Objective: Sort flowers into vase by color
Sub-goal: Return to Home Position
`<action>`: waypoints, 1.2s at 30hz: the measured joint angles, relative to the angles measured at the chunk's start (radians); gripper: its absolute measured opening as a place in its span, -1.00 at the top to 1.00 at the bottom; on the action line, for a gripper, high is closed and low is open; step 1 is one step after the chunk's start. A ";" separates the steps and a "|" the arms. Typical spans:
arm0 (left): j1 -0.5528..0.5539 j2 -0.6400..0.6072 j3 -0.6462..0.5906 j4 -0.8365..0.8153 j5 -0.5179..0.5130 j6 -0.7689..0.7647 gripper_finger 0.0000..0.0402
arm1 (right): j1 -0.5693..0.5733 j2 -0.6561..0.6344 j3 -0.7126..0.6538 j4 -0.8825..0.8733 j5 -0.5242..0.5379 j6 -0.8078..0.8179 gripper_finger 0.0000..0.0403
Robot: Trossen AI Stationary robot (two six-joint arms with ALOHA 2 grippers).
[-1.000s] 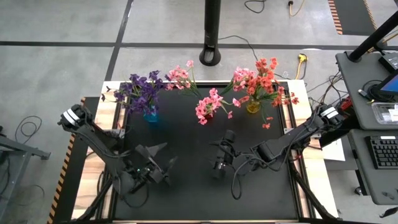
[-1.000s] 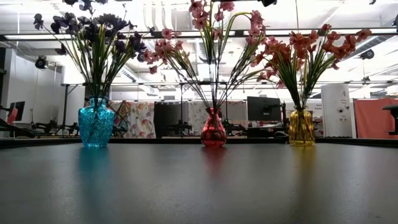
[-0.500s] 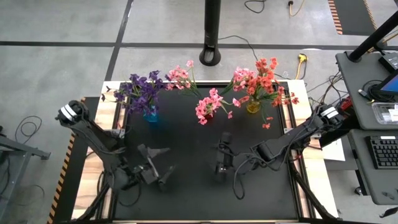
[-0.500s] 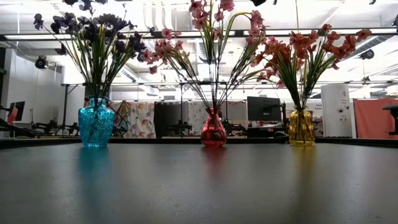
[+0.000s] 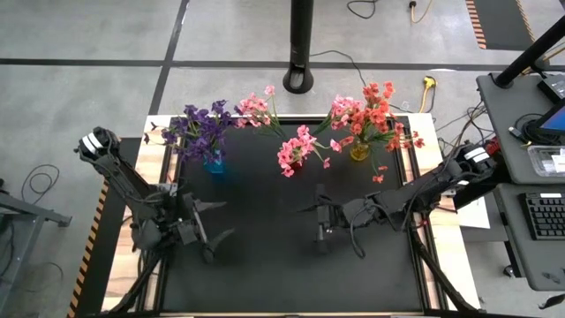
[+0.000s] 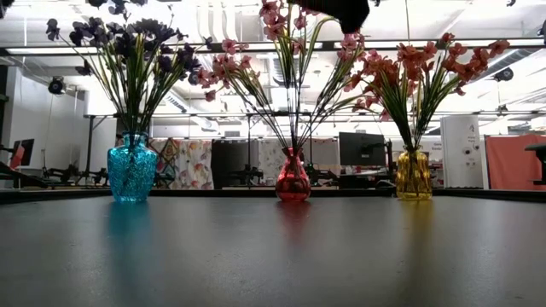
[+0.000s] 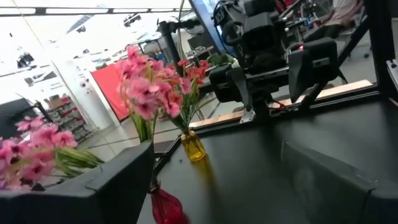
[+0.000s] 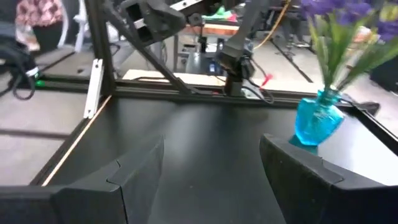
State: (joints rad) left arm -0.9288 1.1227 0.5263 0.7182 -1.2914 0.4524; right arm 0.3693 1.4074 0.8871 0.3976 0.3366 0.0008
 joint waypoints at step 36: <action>0.000 -0.604 -0.332 0.027 -0.010 0.055 -0.65 | -0.036 -0.565 -0.715 0.488 -0.005 0.089 -0.28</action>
State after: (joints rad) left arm -0.9291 0.5191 0.1947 0.7455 -1.3011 0.5069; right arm 0.3332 0.8425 0.1725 0.8859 0.3321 0.0894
